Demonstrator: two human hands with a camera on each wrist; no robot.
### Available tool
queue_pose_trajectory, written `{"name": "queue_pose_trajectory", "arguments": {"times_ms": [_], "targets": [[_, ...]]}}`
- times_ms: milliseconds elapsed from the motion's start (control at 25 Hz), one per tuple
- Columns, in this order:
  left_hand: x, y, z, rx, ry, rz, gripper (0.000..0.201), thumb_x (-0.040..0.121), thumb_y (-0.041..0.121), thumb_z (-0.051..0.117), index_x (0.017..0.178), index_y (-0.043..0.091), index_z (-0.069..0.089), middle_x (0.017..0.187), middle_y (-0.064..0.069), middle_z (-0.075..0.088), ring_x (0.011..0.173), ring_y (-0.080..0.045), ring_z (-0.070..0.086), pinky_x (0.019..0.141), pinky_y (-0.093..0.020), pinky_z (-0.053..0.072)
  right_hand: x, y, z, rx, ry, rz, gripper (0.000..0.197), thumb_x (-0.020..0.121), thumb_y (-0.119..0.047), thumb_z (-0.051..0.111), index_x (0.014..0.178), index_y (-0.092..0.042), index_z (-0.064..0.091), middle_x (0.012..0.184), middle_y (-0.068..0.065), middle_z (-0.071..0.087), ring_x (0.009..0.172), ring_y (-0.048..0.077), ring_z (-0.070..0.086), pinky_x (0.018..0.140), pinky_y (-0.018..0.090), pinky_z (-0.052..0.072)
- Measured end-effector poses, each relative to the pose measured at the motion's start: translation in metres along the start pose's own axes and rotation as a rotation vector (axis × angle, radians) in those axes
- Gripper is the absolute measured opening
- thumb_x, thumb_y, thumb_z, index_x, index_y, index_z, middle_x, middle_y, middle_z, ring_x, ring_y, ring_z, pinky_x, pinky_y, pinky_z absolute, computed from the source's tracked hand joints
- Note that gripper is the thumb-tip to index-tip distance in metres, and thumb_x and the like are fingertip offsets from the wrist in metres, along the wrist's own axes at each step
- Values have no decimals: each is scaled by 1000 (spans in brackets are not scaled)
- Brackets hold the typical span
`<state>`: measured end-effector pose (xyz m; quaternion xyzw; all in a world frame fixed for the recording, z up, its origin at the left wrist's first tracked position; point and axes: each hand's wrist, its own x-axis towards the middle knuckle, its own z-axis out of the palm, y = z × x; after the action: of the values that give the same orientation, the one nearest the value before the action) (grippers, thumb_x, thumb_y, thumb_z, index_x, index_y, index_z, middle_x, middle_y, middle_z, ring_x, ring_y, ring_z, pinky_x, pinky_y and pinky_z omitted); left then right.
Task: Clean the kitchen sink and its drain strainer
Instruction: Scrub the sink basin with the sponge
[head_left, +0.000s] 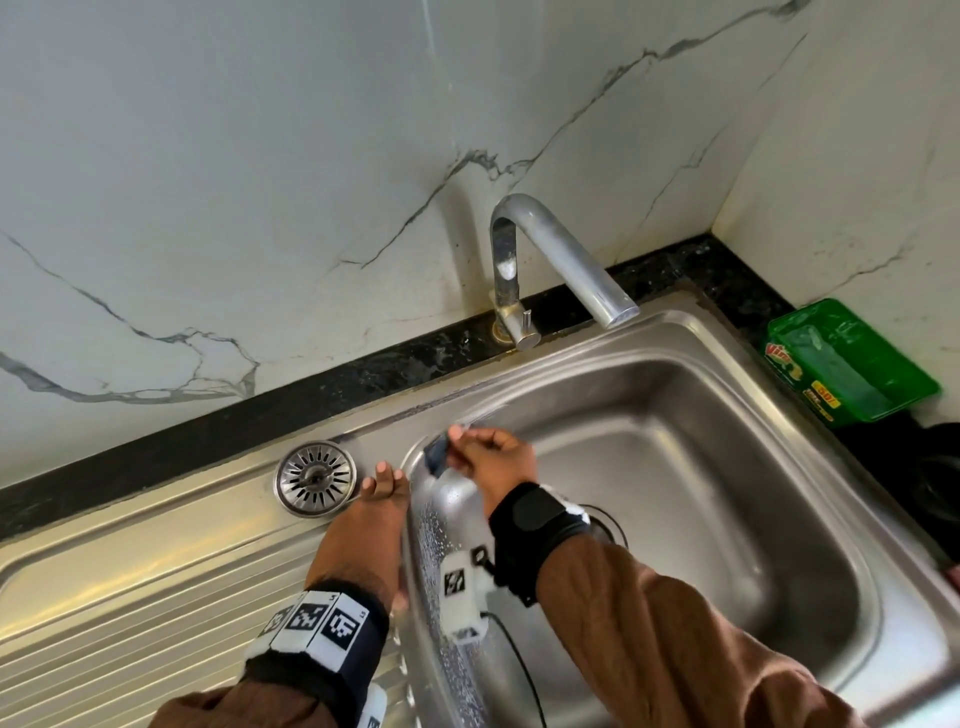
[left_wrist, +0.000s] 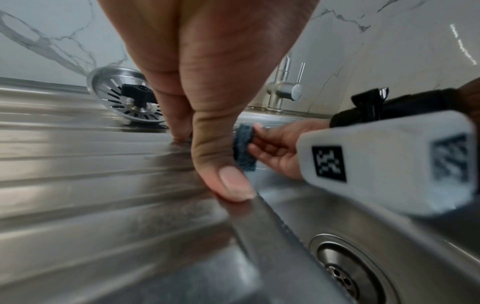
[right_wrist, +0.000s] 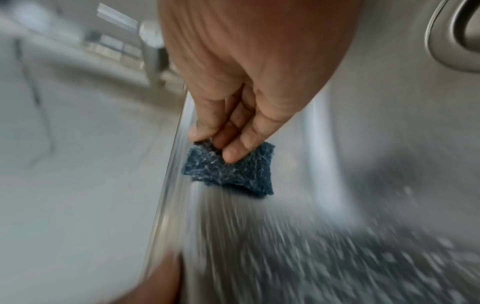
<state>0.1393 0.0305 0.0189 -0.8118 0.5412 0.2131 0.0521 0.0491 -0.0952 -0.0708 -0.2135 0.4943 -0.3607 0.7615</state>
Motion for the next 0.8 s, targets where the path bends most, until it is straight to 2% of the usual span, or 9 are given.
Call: {"name": "queue_pose_trajectory", "arguments": {"times_ms": [160,280,400,480,520,560,640,720,800], "targets": [[-2,-4,1,-38,-18,-13,95,79,10,76,155,25,21,150,1,44,129,-20,53,108,-30,43,32,-54,-41,355,342,-167,16,84,-3,74,77,-9,61,84,10,69,86,24,67,72,26,59],[-1,-4,3,-29,-20,-23,96,78,15,79,154,24,22,147,1,48,128,-18,54,107,-29,44,20,-41,-24,303,320,-96,19,86,-2,72,74,-11,59,74,3,67,74,19,65,69,26,58],[1,-4,2,-44,-10,-24,102,76,13,80,155,25,17,158,3,29,139,-17,42,114,-28,36,-3,3,6,151,145,-27,23,85,1,72,69,-11,61,61,0,68,64,18,62,66,29,59],[1,-4,1,-25,3,-18,108,74,13,81,155,26,11,160,6,16,146,-16,27,118,-27,25,-8,6,6,2,22,-28,18,81,-3,77,69,-11,66,64,3,70,68,23,64,74,34,59],[0,-5,0,-29,5,-17,109,73,15,82,155,27,10,160,7,16,147,-15,24,119,-27,22,-2,-6,-3,-98,14,-59,15,80,-8,80,70,-13,70,68,4,72,71,23,66,76,35,59],[0,-7,0,-35,6,-18,110,72,16,82,155,28,11,160,7,18,147,-15,23,119,-26,21,6,-27,-15,-164,47,-114,12,79,-15,82,72,-16,73,73,4,74,71,21,68,77,34,59],[0,-9,0,-54,3,-35,109,72,18,83,155,28,12,159,8,22,146,-14,26,116,-22,17,26,-78,-48,-148,228,-293,9,79,-17,82,75,-18,74,72,3,75,65,14,67,72,31,59],[1,-8,1,-26,9,-30,110,75,19,81,155,25,6,161,7,9,149,-15,16,114,-19,7,41,-112,-74,-63,380,-427,13,81,-10,79,74,-16,71,64,-1,72,58,10,64,65,28,56],[4,-7,4,-1,33,-8,110,78,15,78,154,23,-2,160,6,-3,149,-15,7,113,-19,3,41,-112,-76,-33,432,-408,14,82,-9,78,76,-17,68,63,-6,71,65,13,65,65,25,54]]}}
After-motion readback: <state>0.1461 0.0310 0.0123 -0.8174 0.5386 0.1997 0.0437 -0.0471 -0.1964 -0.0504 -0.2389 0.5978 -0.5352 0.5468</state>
